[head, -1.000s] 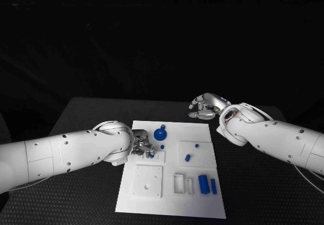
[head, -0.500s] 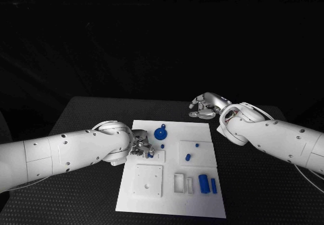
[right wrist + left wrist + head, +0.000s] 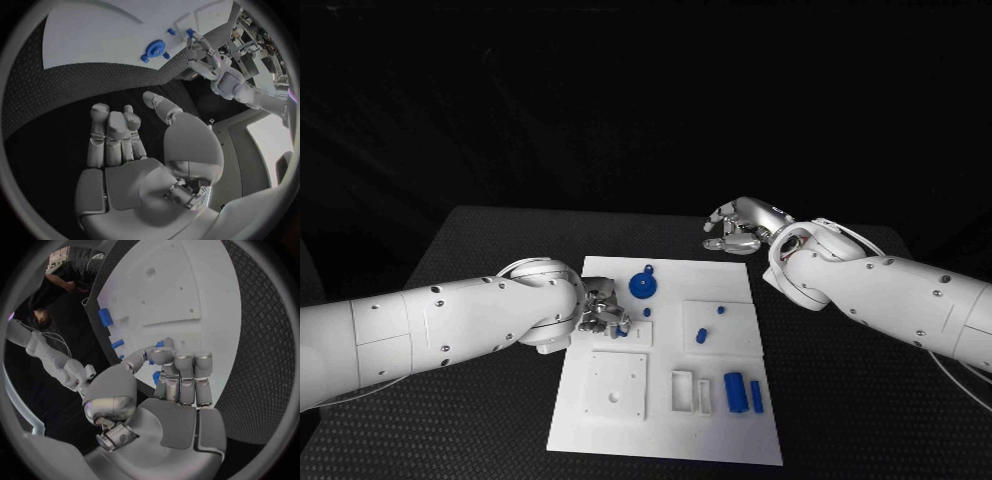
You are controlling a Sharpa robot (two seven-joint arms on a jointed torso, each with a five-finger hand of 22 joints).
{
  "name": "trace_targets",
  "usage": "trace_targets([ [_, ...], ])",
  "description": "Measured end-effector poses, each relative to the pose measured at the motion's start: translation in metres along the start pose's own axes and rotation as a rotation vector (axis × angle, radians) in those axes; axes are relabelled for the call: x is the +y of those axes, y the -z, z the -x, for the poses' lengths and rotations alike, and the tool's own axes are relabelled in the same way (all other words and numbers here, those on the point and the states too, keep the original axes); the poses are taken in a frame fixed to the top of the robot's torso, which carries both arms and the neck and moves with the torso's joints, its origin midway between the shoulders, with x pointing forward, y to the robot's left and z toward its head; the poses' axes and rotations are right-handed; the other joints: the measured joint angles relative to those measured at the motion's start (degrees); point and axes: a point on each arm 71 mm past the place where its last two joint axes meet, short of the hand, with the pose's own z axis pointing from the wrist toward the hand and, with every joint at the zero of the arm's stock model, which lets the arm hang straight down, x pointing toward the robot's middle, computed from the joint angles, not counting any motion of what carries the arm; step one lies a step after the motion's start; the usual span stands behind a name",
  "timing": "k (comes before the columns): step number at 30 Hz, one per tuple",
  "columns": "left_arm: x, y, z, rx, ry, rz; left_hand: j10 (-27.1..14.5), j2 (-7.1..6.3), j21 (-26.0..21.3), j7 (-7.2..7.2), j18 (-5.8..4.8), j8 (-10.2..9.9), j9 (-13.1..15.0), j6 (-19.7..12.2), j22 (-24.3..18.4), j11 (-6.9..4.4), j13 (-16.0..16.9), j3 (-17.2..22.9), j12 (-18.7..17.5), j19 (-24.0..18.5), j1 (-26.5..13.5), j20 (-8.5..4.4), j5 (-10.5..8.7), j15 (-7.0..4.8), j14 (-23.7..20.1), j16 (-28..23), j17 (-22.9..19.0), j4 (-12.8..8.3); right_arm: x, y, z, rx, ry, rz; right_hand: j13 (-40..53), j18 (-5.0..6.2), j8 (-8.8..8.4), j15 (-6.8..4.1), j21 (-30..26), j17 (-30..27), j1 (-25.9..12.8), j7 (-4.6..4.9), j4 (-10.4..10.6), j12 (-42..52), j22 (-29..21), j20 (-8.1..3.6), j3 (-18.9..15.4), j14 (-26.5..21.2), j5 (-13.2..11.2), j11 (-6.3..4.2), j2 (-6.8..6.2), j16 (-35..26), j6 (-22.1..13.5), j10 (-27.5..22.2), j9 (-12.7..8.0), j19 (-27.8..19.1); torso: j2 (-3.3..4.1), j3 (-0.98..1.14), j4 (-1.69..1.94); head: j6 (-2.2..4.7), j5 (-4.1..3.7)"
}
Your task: Assemble the parts on the task board
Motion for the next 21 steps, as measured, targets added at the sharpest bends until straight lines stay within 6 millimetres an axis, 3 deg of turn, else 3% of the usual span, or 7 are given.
trace_targets([
  [3, 0.0003, -0.0004, 0.0, 0.001, 0.003, 0.002, 0.0, 0.22, 0.2, 0.02, 0.0, 0.0, 0.0, 0.0, -0.1, 0.0, 0.0, 0.0, 0.0, 0.0, -0.2, 0.0, -0.27, 0.0, 0.0, 0.2, 0.0, 0.0, 0.0001, 0.0, -0.0001, 0.0, 0.0, 0.0, 0.0, 0.0, 0.0, 0.0, 0.0, 0.0, 0.0, 0.0, 0.0, 0.0, 0.0, 0.0, 0.0, 0.0, 0.0, 0.0, 0.0, 0.0, 0.0, 0.0, 0.0, 0.0, 0.0, 0.01, 0.0, 0.02, 0.03],
  [5, 0.0004, -0.0009, 0.0001, 0.002, 0.005, 0.003, 0.0, 0.65, 0.4, 0.22, 0.0, 0.0, 0.0, 0.2, -0.2, 0.0, 0.0, 0.0, 0.0, 0.0, -0.6, 0.0, -1.98, 0.01, 0.0, 0.2, 0.0, 0.0, 0.0002, 0.0, -0.0001, 0.001, 0.0, 0.0, 0.0, 0.0, 0.0, 0.0, 0.0, 0.0, 0.0, 0.0, 0.0, 0.0, 0.0, 0.0, 0.0, 0.0, 0.0, 0.0, 0.0, 0.0, 0.0, 0.0, 0.0, 0.0, 0.0, 0.02, 0.0, 0.04, 0.03],
  [16, -0.0036, -0.0026, 0.0007, 0.009, -0.006, 0.006, 0.0, 1.2, 0.8, 0.15, 0.07, -0.3, 0.4, 1.0, -0.8, 0.0, 0.0, 1.2, 0.0, -0.3, -1.2, 0.08, -6.22, 0.1, 0.1, 0.7, -0.3, -1.0, 0.0006, -0.0001, -0.0004, 0.002, -0.001, 0.001, 0.0, 0.0, 0.0, 0.0, 0.0, 0.0, 0.0, 0.0, 0.2, 0.0, 0.0, 0.0, -0.2, 0.0, 0.0, 0.0, 0.0, 0.0, 0.0, 0.0, 0.0, 0.0, 0.01, 0.08, -0.09, -0.1, 0.12],
  [21, -0.0037, -0.0027, 0.001, 0.011, -0.01, 0.008, 0.0, 1.69, 0.9, 0.11, 0.56, -0.3, 0.4, 1.2, -1.0, 0.0, 0.0, 1.6, 0.0, -0.3, -1.7, 0.09, -6.56, -0.1, 0.1, 0.7, -0.3, -1.3, 0.0001, 0.0001, -0.0002, 0.002, 0.0, 0.0, 0.0, 0.0, 0.0, 0.0, 0.0, 0.0, 0.0, 0.0, 0.2, 0.0, 0.0, 0.0, -0.2, 0.0, 0.2, 0.0, 0.0, 0.0, 0.0, 0.0, 0.0, 0.0, 0.03, 0.08, -0.1, -0.1, 0.07],
])
